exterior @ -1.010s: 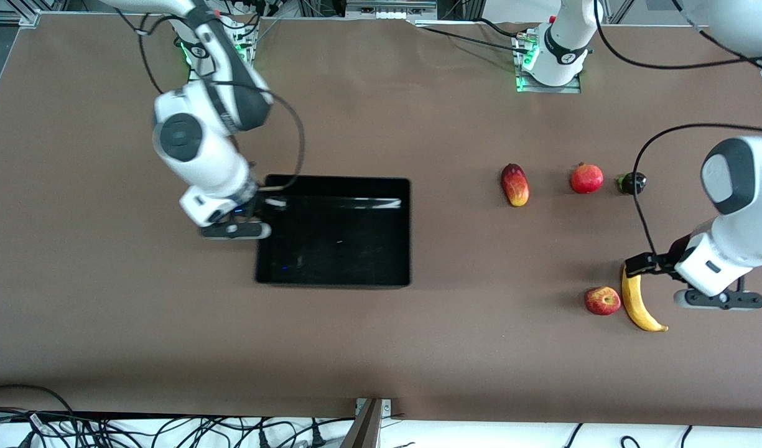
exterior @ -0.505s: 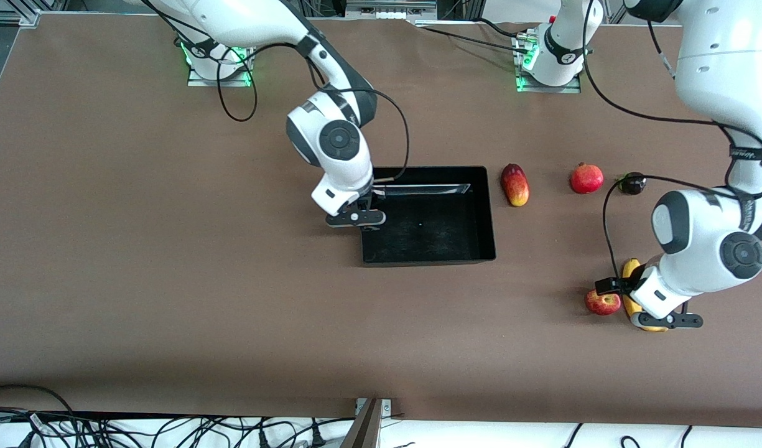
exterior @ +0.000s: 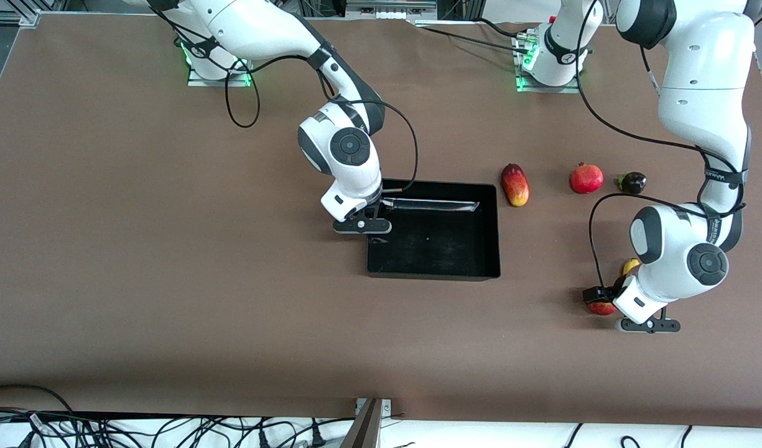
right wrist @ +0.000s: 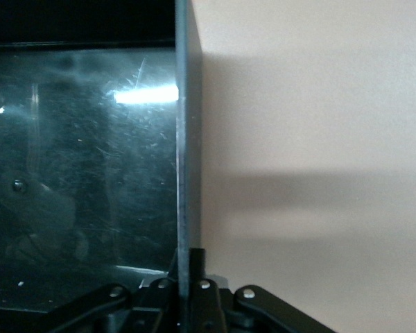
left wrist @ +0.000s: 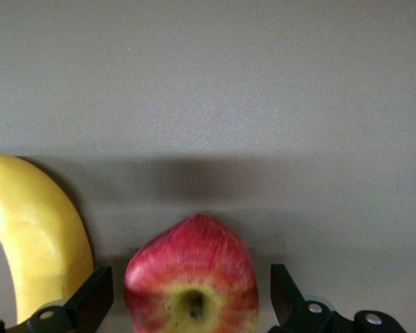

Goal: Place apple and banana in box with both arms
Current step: 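Slide the box with the right gripper while the left gripper reaches the apple, then grasp the red-yellow apple with the left gripper while the right gripper releases, then lift the apple with the left gripper while the right gripper withdraws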

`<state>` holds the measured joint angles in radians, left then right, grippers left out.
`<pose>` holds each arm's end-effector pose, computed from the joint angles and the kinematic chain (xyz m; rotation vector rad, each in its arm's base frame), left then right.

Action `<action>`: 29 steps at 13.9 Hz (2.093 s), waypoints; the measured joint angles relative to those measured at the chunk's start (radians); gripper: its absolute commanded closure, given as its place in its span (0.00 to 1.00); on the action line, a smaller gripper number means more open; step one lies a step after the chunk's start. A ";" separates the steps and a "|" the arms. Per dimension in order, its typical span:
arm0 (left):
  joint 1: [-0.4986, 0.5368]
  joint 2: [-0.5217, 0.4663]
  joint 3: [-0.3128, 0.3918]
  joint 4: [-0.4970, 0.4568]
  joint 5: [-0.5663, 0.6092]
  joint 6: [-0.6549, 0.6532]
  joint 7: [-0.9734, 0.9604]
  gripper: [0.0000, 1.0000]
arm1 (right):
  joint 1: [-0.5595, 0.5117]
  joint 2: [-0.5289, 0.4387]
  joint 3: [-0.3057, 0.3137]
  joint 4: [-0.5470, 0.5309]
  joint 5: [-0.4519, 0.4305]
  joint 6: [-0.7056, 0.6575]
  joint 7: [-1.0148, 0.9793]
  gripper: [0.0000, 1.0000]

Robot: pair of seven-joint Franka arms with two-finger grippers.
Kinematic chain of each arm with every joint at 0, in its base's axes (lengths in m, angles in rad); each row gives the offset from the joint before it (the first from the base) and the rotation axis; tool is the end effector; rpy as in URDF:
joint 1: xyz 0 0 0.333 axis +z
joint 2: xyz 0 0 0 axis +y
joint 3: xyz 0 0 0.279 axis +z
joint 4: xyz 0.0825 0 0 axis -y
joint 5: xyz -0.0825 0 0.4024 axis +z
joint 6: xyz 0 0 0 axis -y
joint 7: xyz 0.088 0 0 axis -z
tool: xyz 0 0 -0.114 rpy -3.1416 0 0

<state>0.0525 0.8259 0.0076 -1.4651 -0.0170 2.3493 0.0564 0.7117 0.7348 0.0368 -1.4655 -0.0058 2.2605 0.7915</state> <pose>0.7112 0.0417 0.1494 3.1366 0.0199 0.0920 0.5279 0.4850 0.2062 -3.0839 0.0766 -0.0459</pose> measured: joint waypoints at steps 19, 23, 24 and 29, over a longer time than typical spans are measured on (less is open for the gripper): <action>-0.269 -0.234 -0.035 0.071 -0.002 -0.477 -0.501 1.00 | -0.180 -0.415 -0.444 0.053 0.061 -0.559 -0.650 0.00; -0.379 -0.243 -0.041 0.074 -0.005 -0.482 -0.752 1.00 | -0.186 -0.453 -0.609 0.049 0.113 -0.611 -0.886 0.00; -0.406 -0.241 -0.042 0.074 -0.005 -0.482 -0.786 1.00 | -0.186 -0.457 -0.622 0.046 0.113 -0.616 -0.912 0.00; -0.540 -0.222 -0.046 0.073 -0.024 -0.475 -0.824 1.00 | -0.184 -0.456 -0.623 0.033 0.113 -0.618 -0.923 0.00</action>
<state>-0.4871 0.6044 -0.0382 -1.3922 -0.0415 1.8743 -0.7674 0.5272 0.2787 -0.5866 -1.4323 0.1075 1.6420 -0.1316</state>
